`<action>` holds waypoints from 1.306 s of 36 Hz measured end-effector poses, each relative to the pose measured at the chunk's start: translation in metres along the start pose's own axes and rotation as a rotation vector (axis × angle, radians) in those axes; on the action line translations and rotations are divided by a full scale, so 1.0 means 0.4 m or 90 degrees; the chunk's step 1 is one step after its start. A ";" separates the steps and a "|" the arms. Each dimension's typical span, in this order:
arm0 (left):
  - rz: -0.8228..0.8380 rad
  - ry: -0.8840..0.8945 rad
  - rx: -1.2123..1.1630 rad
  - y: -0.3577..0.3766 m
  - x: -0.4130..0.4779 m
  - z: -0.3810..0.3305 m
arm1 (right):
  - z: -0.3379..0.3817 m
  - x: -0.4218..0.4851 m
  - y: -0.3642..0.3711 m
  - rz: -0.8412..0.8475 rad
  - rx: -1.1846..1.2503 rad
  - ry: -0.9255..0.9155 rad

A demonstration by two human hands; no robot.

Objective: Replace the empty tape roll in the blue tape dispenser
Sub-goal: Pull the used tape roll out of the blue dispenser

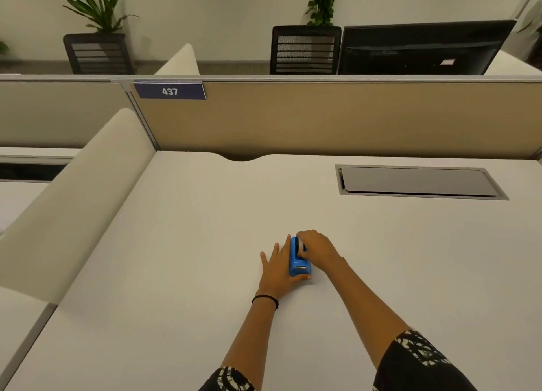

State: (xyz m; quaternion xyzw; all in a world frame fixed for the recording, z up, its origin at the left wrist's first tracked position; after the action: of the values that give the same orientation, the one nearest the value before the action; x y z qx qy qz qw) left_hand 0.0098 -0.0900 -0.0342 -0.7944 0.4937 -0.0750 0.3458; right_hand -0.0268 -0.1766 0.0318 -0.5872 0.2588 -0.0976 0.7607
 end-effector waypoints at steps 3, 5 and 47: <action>0.019 -0.019 0.023 0.000 0.002 -0.008 | 0.004 -0.003 0.000 -0.007 -0.009 0.012; 0.029 -0.034 0.030 -0.001 0.003 -0.013 | 0.004 -0.006 0.000 -0.016 -0.002 0.019; 0.046 -0.059 0.072 -0.008 0.010 -0.023 | -0.017 -0.011 0.017 -0.007 0.107 -0.009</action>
State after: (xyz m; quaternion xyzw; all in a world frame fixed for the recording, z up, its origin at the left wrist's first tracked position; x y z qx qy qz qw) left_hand 0.0099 -0.0966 -0.0263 -0.7578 0.5005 -0.0535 0.4153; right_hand -0.0351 -0.1782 0.0255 -0.5231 0.2411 -0.1189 0.8088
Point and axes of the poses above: each hand's wrist, its own x-axis towards the middle knuckle, its own y-axis out of the palm, z = x × y, the point moved 7 cm from there along x, towards the middle knuckle, and after that the axes turned 11 degrees about -x, right-handed, at the moved point
